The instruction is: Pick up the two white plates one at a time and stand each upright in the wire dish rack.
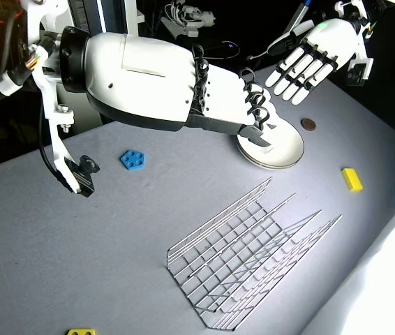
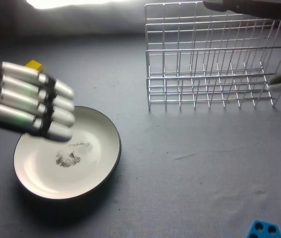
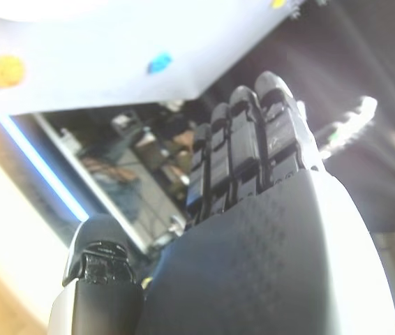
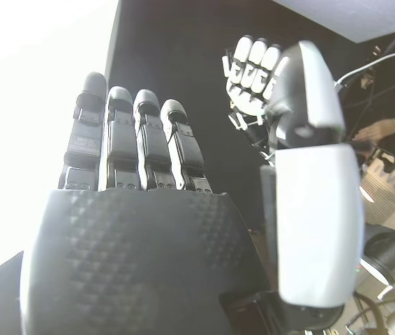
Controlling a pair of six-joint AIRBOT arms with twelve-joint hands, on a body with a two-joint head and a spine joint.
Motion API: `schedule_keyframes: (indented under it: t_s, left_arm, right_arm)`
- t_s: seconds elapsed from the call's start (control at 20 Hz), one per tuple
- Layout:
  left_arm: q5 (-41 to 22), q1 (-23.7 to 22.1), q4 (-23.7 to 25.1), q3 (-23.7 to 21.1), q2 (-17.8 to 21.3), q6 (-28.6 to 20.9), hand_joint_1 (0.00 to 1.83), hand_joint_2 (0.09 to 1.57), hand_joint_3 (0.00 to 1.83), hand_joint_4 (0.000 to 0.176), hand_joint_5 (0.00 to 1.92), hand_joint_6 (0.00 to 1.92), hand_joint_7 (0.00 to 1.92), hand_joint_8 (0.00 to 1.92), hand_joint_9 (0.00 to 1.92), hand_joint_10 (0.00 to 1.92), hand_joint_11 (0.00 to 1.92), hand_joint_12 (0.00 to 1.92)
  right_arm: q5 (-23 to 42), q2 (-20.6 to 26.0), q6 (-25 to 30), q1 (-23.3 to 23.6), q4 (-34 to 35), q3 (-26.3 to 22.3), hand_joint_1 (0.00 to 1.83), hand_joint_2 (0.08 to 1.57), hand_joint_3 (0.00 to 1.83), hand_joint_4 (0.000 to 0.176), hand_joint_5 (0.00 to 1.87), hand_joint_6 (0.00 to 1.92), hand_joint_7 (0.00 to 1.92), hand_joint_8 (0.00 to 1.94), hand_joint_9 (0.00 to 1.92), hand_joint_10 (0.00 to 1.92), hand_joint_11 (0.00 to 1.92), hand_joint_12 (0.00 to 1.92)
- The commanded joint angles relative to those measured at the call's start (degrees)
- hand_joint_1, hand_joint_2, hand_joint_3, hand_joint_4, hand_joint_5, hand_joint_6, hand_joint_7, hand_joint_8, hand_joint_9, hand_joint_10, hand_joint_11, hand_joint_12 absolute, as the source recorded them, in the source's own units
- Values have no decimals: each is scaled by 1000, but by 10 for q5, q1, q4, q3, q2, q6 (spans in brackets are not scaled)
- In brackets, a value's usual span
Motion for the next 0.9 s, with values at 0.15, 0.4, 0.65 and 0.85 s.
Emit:
schedule_keyframes:
  t_s: [0.15, 0.4, 0.65, 0.85]
  left_arm:
    - [-35, 0, -3, 8, -5, 32, 0, 1242, 3, 0, 164, 6, 193, 6, 170, 6, 0, 329]
    - [-25, 3, 28, 26, -21, 54, 0, 1237, 0, 0, 177, 4, 199, 3, 172, 1, 0, 355]
    - [6, 52, 29, 27, -28, 79, 0, 1244, 2, 0, 147, 0, 178, 1, 151, 0, 0, 317]
    - [24, 82, 29, 36, -37, 87, 0, 1265, 4, 0, 174, 5, 198, 4, 173, 5, 0, 378]
  right_arm:
    - [49, 4, -2, 1, 22, -1, 1021, 971, 0, 0, 127, 2, 75, 1, 63, 2, 0, 500]
    - [49, -7, -12, -19, 19, -1, 989, 981, 0, 0, 106, 2, 76, 3, 79, 5, 0, 610]
    - [50, -42, -43, -53, 19, -1, 1031, 1011, 4, 0, 122, 0, 81, 1, 77, 1, 0, 594]
    - [52, -62, -56, -53, 29, -1, 1102, 969, 0, 0, 123, 2, 101, 4, 98, 6, 0, 649]
